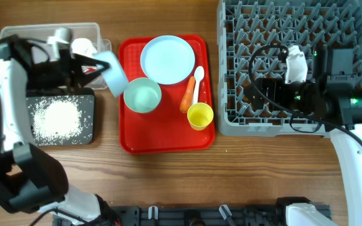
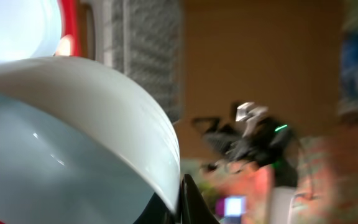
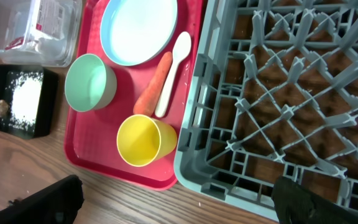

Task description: Sort waste into correct bins and load items into the dishwasher rack

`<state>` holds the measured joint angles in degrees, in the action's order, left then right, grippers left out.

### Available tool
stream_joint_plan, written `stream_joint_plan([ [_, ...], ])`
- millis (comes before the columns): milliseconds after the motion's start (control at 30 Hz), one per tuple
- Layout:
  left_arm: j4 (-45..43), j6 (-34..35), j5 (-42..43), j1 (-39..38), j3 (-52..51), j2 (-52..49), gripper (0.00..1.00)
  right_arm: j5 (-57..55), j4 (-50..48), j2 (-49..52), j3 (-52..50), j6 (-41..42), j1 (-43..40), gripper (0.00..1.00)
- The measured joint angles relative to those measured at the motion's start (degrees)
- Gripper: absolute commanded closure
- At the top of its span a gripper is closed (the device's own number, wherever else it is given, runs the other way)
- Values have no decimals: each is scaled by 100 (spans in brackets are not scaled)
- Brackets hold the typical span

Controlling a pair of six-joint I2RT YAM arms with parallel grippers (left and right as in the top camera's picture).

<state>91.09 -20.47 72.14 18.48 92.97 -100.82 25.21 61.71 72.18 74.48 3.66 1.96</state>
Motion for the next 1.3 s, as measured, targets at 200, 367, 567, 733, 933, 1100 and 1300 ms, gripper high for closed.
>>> stream_joint_plan([
  [200, -826, 1340, -3342, -1856, 2, 645, 96, -42, 2, 0, 0, 0, 0, 0],
  [367, -1034, 3171, -5757, -4179, 4, 638, 96, -83, -4, 0, 0, 0, 0, 0],
  [567, -1985, 5121, -7884, -6188, -1182, 680, 96, -87, -94, 0, 0, 0, 0, 0],
  [733, -3060, 5694, -8478, -6384, -2546, 688, 95, -92, -94, 0, 0, 0, 0, 0],
  [933, -3834, 5821, -8771, -6387, -3340, 693, 58, -90, -107, 0, 0, 20, 0, 0],
  [1100, -4306, 5807, -8878, -6376, -3342, 693, 49, -92, -140, 0, 0, 20, 0, 0],
  [1300, -4590, 5104, -8618, -6179, -2267, 708, 41, -103, -175, 0, 0, 20, 0, 0],
])
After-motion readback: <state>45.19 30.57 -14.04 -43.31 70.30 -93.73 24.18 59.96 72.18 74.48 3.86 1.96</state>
